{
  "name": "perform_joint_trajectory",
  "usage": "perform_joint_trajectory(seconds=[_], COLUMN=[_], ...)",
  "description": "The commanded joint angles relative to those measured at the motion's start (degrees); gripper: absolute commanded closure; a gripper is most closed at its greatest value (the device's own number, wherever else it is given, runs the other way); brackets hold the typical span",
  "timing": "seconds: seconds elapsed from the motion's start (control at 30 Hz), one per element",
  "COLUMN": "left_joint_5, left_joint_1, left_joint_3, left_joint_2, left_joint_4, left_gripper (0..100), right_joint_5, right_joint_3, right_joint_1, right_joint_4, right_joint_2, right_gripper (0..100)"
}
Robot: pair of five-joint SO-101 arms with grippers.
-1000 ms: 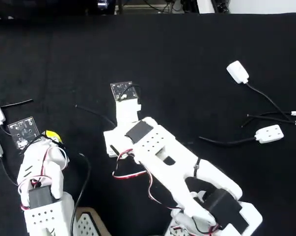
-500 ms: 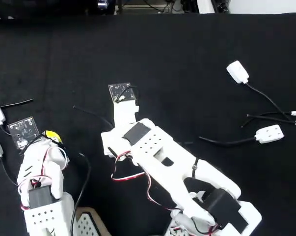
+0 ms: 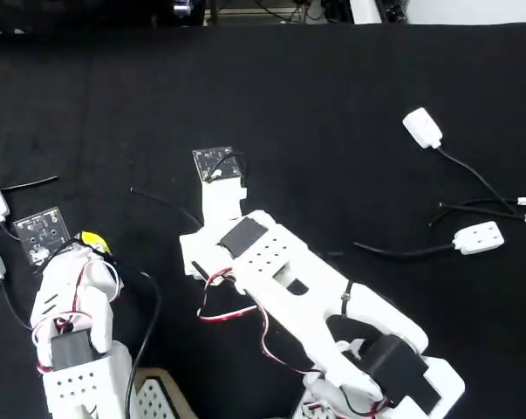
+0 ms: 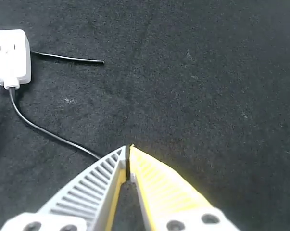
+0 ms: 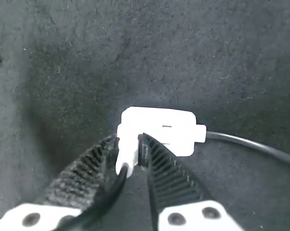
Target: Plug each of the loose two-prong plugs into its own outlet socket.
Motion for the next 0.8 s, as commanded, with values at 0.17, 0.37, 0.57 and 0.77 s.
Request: perform_joint_trajectory(seconds=[0.17, 0.37, 0.57, 0.77], left_joint_5=[-0.18, -0.18, -0.18, -0.18], left_joint_1=[0.13, 0.13, 0.13, 0.13], left_joint_3=[0.92, 0.92, 0.92, 0.92], left_joint_2=[-0.44, -0.44, -0.44, -0.44], left_joint_4=[0.0, 0.0, 0.0, 0.0], left_gripper=[97, 97, 97, 97], right_joint_5=[-0.18, -0.18, -0.35, -0.35], right_joint_3=[-1.71, -1.36, -0.48, 0.04], right_joint_1=[2.2, 1.41, 0.79, 0.88], right_joint_4=[-2.02, -1.85, -1.76, -1.23], right_joint_2=[-0.13, -0.13, -0.13, -0.13], right_gripper=[98.7, 98.7, 98.7, 98.7])
